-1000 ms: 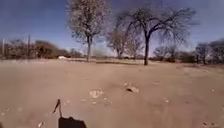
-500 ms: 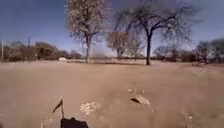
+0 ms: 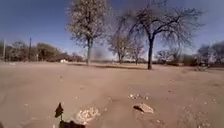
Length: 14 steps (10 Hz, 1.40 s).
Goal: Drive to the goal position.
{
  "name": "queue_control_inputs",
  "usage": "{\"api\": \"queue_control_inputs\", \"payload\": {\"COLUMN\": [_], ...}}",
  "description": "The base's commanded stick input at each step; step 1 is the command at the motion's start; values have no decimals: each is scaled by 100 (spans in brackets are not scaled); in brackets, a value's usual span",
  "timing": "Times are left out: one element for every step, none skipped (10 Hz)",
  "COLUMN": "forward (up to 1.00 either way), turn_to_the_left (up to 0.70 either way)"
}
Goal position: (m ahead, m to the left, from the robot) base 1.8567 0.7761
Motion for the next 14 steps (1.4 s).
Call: {"api": "queue_control_inputs", "payload": {"forward": [100,100,100,100,100,100,100,100,100,100,100,100,100,100], "turn_to_the_left": [0,0,0,0,0,0,0,0,0,0,0,0,0,0]}}
